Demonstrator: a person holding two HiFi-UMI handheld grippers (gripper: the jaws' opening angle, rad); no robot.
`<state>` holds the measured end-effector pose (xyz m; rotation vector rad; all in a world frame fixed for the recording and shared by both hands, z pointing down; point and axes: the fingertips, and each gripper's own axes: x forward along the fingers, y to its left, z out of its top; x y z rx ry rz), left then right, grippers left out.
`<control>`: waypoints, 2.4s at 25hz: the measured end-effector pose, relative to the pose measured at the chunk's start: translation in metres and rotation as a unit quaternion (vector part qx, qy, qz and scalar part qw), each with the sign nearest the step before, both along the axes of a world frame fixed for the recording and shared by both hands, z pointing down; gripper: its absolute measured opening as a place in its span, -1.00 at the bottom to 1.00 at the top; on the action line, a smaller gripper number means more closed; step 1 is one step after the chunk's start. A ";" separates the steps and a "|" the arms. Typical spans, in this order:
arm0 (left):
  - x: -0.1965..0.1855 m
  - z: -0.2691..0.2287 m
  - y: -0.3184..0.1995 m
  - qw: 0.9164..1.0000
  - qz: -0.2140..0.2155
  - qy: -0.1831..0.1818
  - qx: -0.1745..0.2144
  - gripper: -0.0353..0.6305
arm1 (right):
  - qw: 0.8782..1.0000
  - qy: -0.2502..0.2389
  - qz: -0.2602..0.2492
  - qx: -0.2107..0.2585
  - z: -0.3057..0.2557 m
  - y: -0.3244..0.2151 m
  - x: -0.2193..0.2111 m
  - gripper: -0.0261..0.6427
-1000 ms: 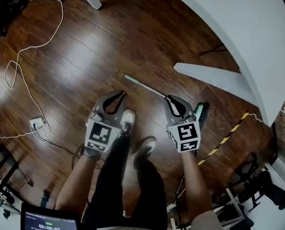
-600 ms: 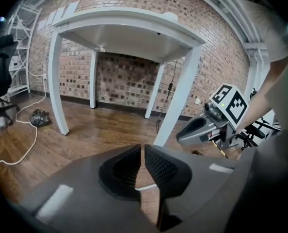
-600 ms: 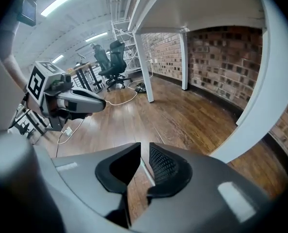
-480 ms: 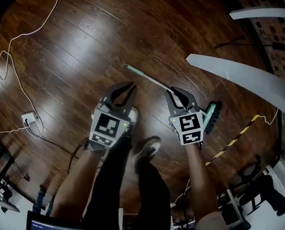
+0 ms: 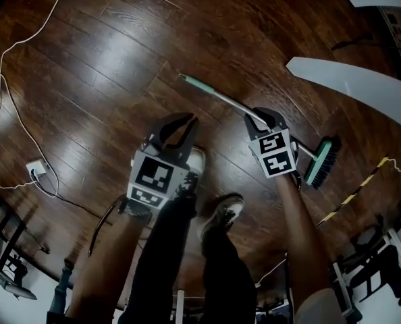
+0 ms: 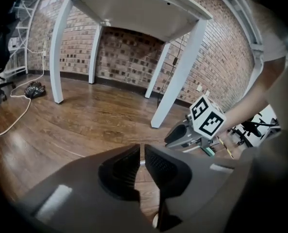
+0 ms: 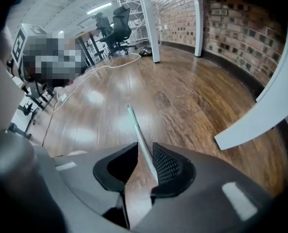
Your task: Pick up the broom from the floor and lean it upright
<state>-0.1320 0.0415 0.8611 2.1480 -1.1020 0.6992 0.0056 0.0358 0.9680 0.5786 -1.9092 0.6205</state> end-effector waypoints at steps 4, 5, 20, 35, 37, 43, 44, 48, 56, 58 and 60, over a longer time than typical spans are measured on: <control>0.002 0.011 0.010 1.000 0.010 0.001 -0.004 -0.89 | 0.998 0.040 -0.054 -0.015 0.051 0.012 -0.002 -0.59; 0.002 0.013 0.011 1.000 0.009 0.002 -0.004 -0.89 | 0.997 0.048 -0.065 -0.015 0.059 0.013 -0.004 -0.59; -0.003 0.036 0.021 1.000 -0.002 -0.007 -0.019 -0.89 | 0.962 0.151 -0.223 -0.038 0.123 0.024 -0.004 -0.58; 0.009 0.039 0.023 0.999 0.004 -0.036 -0.025 -0.89 | 0.960 0.145 -0.239 -0.028 0.127 0.036 -0.007 -0.67; 0.007 0.035 0.023 0.999 0.002 -0.038 -0.022 -0.89 | 0.960 0.146 -0.239 -0.026 0.122 0.038 -0.006 -0.67; 0.005 0.008 0.014 0.999 -0.010 -0.038 -0.009 -0.89 | 0.972 0.130 -0.196 0.017 0.074 0.010 0.002 -0.67; 0.006 -0.002 0.010 0.999 -0.011 -0.036 -0.003 -0.89 | 0.974 0.125 -0.186 0.025 0.061 0.004 0.004 -0.67; 0.023 -0.054 -0.010 0.999 0.001 -0.024 0.035 -0.89 | 0.983 0.103 -0.137 0.071 -0.004 -0.023 0.017 -0.67; 0.070 -0.196 -0.034 0.990 0.050 0.003 0.131 -0.89 | 0.983 0.046 -0.073 0.163 -0.158 -0.030 0.057 -0.67; 0.082 -0.231 -0.038 0.988 0.062 0.009 0.142 -0.89 | 0.980 0.043 -0.045 0.190 -0.202 -0.026 0.081 -0.67; 0.092 -0.264 -0.044 0.984 0.073 0.009 0.159 -0.89 | 0.975 0.051 0.000 0.217 -0.243 -0.020 0.117 -0.67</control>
